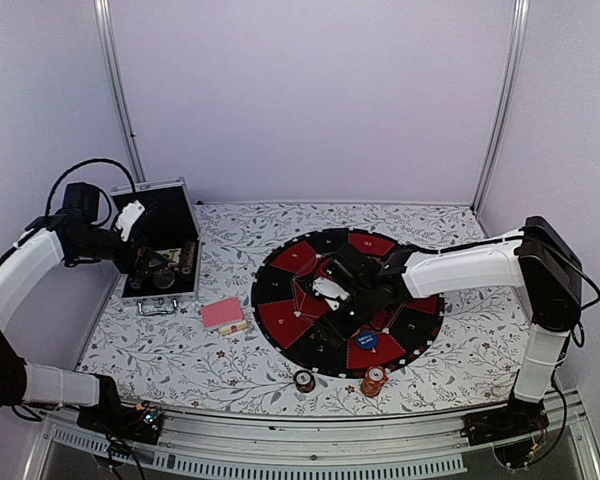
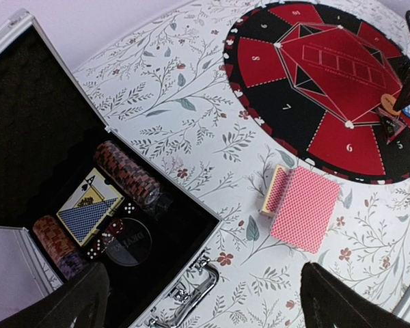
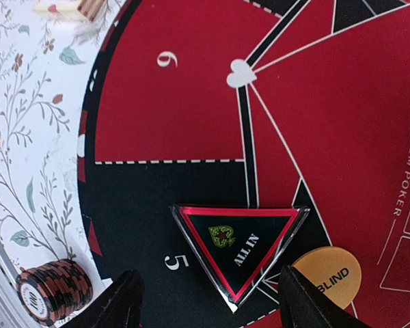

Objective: Distribute texas hold em gaming equipment

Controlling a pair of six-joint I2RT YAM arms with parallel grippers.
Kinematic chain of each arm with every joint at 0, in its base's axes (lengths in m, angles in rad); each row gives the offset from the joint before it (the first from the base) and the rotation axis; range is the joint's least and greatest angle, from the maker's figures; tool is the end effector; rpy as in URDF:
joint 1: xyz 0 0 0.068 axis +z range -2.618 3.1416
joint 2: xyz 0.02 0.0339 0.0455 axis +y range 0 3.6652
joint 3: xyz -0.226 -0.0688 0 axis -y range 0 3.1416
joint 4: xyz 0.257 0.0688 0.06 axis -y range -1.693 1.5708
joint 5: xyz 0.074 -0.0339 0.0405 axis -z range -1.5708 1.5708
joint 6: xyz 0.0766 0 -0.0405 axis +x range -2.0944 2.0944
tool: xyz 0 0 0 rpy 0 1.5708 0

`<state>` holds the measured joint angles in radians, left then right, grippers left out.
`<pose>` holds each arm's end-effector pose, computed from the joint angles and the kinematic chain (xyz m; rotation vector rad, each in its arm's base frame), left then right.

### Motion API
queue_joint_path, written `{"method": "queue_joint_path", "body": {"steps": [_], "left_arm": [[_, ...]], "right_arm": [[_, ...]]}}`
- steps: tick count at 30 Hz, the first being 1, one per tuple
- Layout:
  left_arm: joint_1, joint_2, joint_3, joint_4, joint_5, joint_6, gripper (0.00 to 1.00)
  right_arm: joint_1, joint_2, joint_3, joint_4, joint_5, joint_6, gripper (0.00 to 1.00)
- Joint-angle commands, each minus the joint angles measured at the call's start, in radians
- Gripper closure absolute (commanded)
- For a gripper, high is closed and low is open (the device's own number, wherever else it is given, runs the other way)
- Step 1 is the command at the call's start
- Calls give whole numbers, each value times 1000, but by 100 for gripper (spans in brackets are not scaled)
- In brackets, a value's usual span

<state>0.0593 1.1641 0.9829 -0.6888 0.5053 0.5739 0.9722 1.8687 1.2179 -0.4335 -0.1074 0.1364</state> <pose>0.2868 -0.0201 0.2260 0.7995 2.1809 -0.3042 0.2171 0.3329 0.0888 -1.1467 2.4921 0.4837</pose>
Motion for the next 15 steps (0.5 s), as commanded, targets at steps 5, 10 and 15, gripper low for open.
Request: {"method": "queue_joint_path", "body": {"steps": [5, 10, 15], "left_arm": [[4, 3, 35, -26, 29, 3, 0], [4, 5, 47, -27, 28, 6, 0], [5, 4, 59, -26, 33, 4, 0]], "right_arm": [[13, 16, -23, -49, 42, -20, 25], [14, 17, -26, -47, 36, -22, 28], [27, 44, -16, -55, 63, -40, 34]]}}
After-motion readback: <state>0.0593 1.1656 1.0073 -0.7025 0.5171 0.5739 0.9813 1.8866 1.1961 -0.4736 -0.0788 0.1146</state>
